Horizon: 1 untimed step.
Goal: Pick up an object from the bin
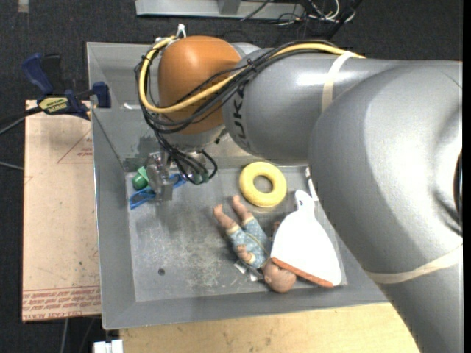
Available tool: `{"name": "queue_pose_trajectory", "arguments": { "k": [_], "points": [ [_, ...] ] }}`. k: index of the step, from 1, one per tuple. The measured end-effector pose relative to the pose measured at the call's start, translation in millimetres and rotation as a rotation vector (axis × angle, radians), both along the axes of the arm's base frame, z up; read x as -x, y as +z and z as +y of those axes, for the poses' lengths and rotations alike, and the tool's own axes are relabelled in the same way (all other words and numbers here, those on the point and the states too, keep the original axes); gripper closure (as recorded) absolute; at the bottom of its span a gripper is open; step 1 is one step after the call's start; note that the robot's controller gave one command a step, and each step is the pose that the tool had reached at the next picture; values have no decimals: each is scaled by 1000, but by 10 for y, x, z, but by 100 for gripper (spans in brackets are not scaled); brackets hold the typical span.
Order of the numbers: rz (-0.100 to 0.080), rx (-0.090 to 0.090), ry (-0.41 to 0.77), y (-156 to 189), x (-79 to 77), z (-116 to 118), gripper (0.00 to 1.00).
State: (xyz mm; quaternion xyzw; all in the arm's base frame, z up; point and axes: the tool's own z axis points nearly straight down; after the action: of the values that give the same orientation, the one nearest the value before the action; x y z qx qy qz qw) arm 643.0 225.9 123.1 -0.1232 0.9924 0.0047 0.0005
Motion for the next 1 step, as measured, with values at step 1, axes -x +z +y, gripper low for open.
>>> {"name": "queue_pose_trajectory", "arguments": {
  "k": [1],
  "points": [
    [-7, -5, -21, 402, -32, -90, 100]
  ]
}}
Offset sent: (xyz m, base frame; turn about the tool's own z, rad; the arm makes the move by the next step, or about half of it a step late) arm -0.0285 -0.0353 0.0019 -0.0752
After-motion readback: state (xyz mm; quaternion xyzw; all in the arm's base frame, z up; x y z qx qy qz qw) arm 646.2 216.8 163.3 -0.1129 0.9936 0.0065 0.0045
